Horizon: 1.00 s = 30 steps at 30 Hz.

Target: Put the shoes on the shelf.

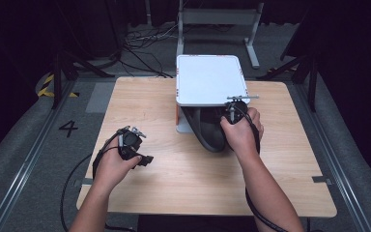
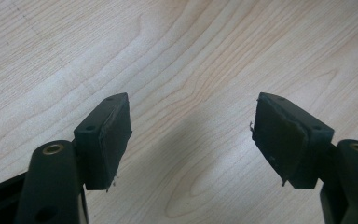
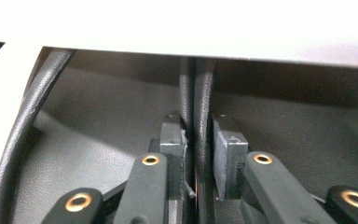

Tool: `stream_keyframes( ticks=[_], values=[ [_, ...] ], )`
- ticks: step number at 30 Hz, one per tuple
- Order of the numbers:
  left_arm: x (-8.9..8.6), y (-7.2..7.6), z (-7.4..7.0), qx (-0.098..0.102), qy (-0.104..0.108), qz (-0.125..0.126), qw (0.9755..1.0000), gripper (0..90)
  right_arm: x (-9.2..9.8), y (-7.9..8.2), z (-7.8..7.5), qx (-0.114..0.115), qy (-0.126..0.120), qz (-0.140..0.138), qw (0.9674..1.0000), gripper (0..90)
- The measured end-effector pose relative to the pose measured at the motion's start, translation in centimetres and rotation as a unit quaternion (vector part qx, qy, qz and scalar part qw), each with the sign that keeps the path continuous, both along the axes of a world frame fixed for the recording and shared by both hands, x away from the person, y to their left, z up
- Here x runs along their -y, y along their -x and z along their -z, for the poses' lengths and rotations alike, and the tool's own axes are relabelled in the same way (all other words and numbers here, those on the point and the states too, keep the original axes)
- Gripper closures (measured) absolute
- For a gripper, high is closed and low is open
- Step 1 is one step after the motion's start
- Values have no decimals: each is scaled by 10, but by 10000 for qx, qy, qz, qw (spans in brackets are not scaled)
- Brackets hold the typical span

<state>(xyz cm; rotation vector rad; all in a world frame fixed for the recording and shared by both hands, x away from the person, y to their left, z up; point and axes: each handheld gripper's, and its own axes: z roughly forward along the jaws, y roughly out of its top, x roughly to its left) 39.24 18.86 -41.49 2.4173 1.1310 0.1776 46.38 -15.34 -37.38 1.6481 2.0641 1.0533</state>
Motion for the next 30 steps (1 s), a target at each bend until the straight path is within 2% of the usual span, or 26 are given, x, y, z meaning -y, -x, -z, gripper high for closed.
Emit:
stream_keyframes(
  ticks=[5, 10, 11, 13, 15, 17, 24, 25, 29, 30],
  values=[
    [-1, -2, 2, -39, -41, 28, 10000, 286, -6, -11, 7, 8, 26, 128, 9999, 773],
    [0, -1, 1, -11, -29, 62, 10000, 286, -11, -20, 16, 90, 163, 162, 9997, 760],
    [0, -1, 0, -14, -17, 62, 10000, 286, -12, -22, 20, 213, 191, 127, 9995, 732],
    [0, -1, 0, 6, -4, 51, 10000, 286, -14, -22, 24, 681, 164, 146, 9974, 588],
    [2, -1, 1, 0, 1, 55, 10000, 286, -12, -22, 26, 854, 117, 197, 9961, 511],
    [3, -1, 1, -6, -5, 80, 10000, 285, -7, -18, 25, 890, 45, 181, 9959, 494],
    [7, -1, 0, 8, -49, 108, 9999, 286, 6, 0, 18, 964, 76, -32, 9953, 468],
    [9, -1, 0, 29, -22, 116, 9999, 286, 11, 8, 15, 938, 68, -128, 9955, 465],
    [16, -1, -2, 47, -66, 190, 9998, 287, 18, 18, 12, 936, 51, -237, 9953, 462],
    [18, -1, -3, 57, -71, 218, 9997, 287, 24, 26, 10, 929, 63, -325, 9951, 455]
  ],
)
